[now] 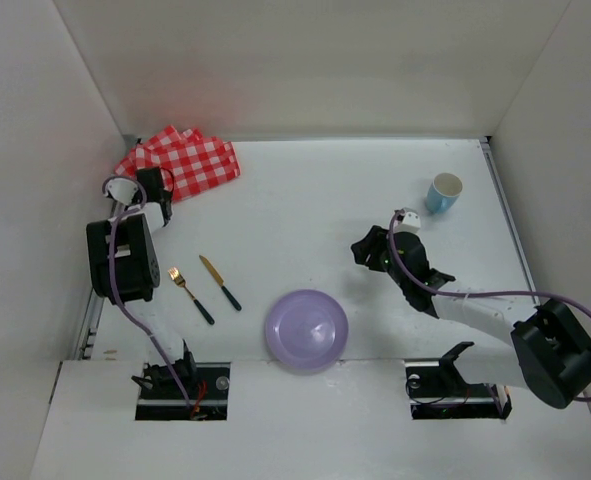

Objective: Set the dinner table for one person

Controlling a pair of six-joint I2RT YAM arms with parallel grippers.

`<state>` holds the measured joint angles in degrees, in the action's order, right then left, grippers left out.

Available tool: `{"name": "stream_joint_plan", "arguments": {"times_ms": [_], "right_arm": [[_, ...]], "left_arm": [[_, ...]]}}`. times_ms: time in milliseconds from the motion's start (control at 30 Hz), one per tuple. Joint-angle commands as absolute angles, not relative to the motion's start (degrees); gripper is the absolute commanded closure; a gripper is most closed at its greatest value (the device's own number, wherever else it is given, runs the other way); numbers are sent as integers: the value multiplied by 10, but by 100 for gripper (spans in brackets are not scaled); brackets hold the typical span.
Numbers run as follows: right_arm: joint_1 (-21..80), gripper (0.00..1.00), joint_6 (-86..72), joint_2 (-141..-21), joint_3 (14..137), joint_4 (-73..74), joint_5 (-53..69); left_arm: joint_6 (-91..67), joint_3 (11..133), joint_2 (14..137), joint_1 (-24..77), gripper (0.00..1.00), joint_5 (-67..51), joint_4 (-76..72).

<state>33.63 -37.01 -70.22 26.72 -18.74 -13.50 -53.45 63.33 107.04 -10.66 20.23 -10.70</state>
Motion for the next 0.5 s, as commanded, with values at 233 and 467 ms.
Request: {"name": "stream_joint_plan", "arguments": {"times_ms": [233, 467], "right_arm": [[346, 41, -359, -708, 295, -203, -134], [346, 41, -359, -703, 293, -203, -134]], "left_arm": [[-555, 700, 1130, -59, 95, 137, -105], [-587, 642, 1083, 81, 97, 126, -167]]}}
